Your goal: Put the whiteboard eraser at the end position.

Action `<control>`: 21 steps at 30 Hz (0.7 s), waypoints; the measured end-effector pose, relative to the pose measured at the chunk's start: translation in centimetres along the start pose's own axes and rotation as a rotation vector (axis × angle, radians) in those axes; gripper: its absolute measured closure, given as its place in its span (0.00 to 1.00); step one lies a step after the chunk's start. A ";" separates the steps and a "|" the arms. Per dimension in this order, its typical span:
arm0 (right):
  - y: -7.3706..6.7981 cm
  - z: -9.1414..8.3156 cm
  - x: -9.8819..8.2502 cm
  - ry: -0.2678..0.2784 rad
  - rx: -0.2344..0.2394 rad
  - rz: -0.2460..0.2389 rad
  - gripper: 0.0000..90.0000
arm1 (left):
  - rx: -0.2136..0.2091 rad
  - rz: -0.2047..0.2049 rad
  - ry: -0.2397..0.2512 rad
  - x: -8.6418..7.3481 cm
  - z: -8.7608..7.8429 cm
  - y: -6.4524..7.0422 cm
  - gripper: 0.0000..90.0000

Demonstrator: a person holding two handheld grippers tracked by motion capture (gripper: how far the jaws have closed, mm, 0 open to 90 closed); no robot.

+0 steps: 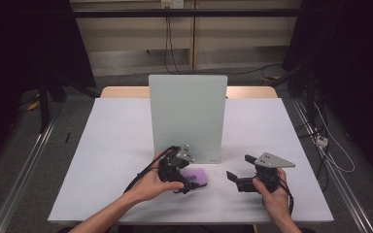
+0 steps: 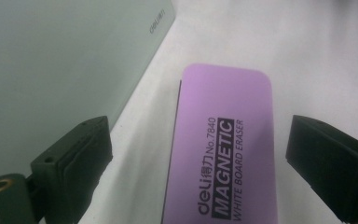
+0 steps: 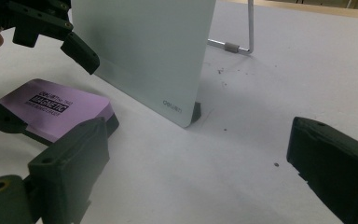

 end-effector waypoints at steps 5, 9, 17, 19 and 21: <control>0.0 0.0 0.0 -0.002 0.001 -0.005 0.06 | 0.003 -0.028 0.052 0.5 -0.6 -0.1 0.08; 0.0 0.0 0.0 -0.001 0.001 -0.005 0.06 | 0.054 -0.037 0.092 0.8 -1.3 -0.6 0.07; 0.0 0.0 0.0 -0.003 0.001 -0.006 0.06 | 0.123 -0.031 0.193 1.4 -3.2 -1.5 0.08; 0.0 0.0 0.0 -0.002 0.001 -0.006 0.06 | 0.142 -0.029 0.205 1.4 -3.6 -1.6 0.08; 0.0 0.0 0.0 0.000 0.001 -0.003 0.06 | 0.166 -0.027 0.223 1.3 -3.9 -1.6 0.07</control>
Point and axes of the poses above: each handheld gripper's, and its own axes: z roughly forward along the jaws, x roughly out of its top, y roughly to its right, the point moved 5 cm from there along z, roughly forward along the jaws, and after that the axes turned 11 degrees about y, right-handed, at the moved point
